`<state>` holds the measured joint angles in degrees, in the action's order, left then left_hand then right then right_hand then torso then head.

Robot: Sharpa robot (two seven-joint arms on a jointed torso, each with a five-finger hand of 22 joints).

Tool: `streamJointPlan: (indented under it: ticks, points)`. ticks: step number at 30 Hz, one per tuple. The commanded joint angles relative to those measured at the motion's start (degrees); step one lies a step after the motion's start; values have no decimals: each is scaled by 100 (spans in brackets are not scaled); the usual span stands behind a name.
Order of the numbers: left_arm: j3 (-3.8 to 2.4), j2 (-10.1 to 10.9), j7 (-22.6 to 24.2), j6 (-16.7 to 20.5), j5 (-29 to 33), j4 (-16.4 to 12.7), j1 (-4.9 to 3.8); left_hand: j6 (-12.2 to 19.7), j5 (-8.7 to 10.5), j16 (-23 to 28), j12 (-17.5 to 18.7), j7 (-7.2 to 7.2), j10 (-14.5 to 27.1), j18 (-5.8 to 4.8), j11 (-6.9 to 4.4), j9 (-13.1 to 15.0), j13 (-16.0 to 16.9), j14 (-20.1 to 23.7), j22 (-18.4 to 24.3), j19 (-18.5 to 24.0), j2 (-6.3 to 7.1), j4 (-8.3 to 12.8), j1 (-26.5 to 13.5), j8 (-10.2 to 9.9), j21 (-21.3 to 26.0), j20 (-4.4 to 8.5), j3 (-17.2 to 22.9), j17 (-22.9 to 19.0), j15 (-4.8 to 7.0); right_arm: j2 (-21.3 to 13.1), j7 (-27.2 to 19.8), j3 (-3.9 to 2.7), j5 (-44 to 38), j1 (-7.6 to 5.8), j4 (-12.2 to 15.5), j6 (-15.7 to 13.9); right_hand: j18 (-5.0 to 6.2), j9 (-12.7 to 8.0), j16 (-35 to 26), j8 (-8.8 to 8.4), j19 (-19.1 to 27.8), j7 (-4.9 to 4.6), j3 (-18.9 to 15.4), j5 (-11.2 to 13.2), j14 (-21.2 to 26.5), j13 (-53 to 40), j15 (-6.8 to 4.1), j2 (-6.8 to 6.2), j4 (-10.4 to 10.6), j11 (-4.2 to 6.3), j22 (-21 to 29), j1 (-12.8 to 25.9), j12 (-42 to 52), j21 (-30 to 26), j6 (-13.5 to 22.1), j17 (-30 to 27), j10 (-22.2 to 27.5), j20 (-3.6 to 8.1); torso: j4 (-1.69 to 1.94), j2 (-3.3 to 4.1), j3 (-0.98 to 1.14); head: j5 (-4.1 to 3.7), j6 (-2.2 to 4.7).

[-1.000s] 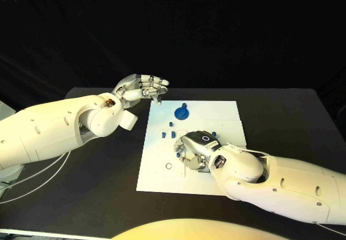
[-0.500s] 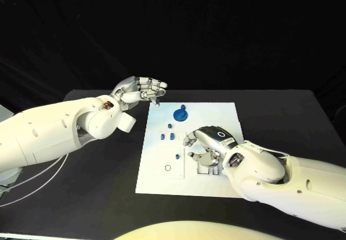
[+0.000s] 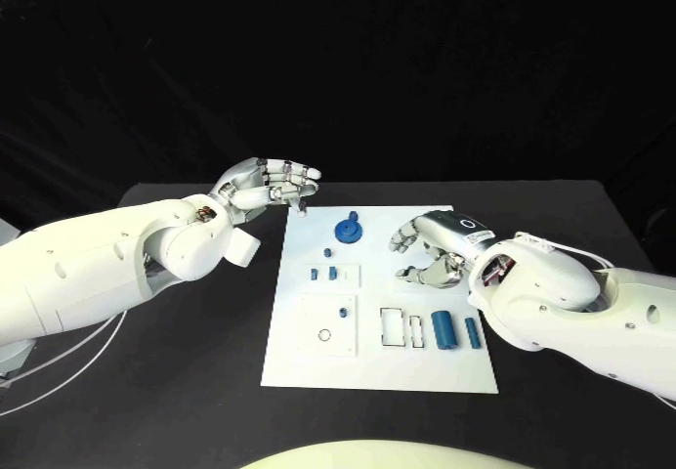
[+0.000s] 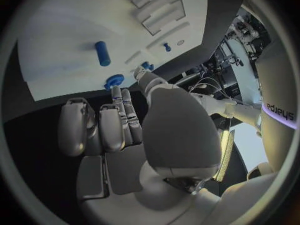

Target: Assemble the parts on the task board

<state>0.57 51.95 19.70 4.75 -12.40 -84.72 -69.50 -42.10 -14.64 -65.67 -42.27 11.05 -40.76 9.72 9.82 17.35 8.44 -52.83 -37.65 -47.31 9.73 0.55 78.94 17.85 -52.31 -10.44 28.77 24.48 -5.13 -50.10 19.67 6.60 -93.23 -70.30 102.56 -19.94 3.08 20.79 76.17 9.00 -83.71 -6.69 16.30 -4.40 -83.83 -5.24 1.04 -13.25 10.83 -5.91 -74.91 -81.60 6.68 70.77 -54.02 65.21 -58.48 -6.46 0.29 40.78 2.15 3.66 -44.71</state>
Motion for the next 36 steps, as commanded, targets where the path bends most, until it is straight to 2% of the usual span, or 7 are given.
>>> streamJointPlan:
  ticks: [1,3,13,17,23,29,36]
  points:
    - [-5,-10,29,-106,-23,-10,-3,36,-15,34,15,262,44,82,2,6,-6,23,3,1,2,19,63,32,32,-11,-4,-5,-23,-1,-147,-2,65,-25,-133,671,75,-49,24,-96,3,78,-664,37,5,52,34,76,428,-37,-735,-417,143,-110,29,-68,191,-47,-2,11,5,-23,18]
    - [-5,-10,29,-107,-24,-11,-3,36,-15,34,15,262,44,82,2,6,-6,23,3,1,2,19,63,32,32,-11,-4,-5,-23,7,-131,-2,23,-32,-184,774,97,-63,19,-132,41,92,-829,31,27,81,50,61,585,-60,-688,-569,183,-241,51,-103,297,-63,0,9,3,-23,19]
    - [-5,-4,24,-110,-24,-10,-3,43,-13,37,13,262,53,82,3,7,-11,29,0,5,4,28,71,48,29,-12,-7,-9,-24,117,-70,17,-204,-23,-437,1295,154,-66,-38,-153,147,156,-1012,19,107,116,97,31,594,-99,-563,-693,262,-579,32,-240,457,-85,10,12,7,-38,4]
    - [-5,1,17,-107,-24,-9,-3,43,-13,37,13,262,53,82,3,7,-11,29,0,5,4,28,71,48,29,-12,-7,-9,-24,145,-70,23,-252,-14,-514,1242,149,-61,-8,-138,127,131,-962,3,95,104,80,98,589,-75,-575,-733,370,-545,-20,-213,380,-74,5,9,5,-42,8]
    - [-5,6,7,-105,-24,-9,-4,43,-13,37,11,263,53,82,3,8,-12,30,-1,6,1,28,71,54,28,-12,-7,-9,-24,188,-150,31,-230,6,-558,1035,81,-82,141,-93,-53,53,-636,-174,-73,78,-39,371,588,68,-716,-592,683,-181,-306,-12,-138,41,3,10,7,-43,4]
    - [-5,6,-4,-113,-25,-9,-4,43,-13,37,11,263,53,82,3,8,-12,30,-1,6,1,28,71,54,28,-12,-7,-9,-24,209,-210,35,-195,33,-561,895,28,-98,221,-62,-165,5,-332,-195,-170,90,-113,399,580,161,-832,-542,646,106,-524,134,-528,119,9,8,6,-44,-4]
    - [-5,7,-9,-117,-25,-7,-4,43,-13,37,11,263,53,82,3,8,-12,30,-1,6,1,28,71,54,28,-12,-7,-9,-24,215,-217,36,-177,50,-555,844,19,-107,226,-68,-185,-6,-227,-167,-179,98,-134,356,583,182,-853,-490,584,149,-563,144,-640,142,3,9,4,-44,-3]
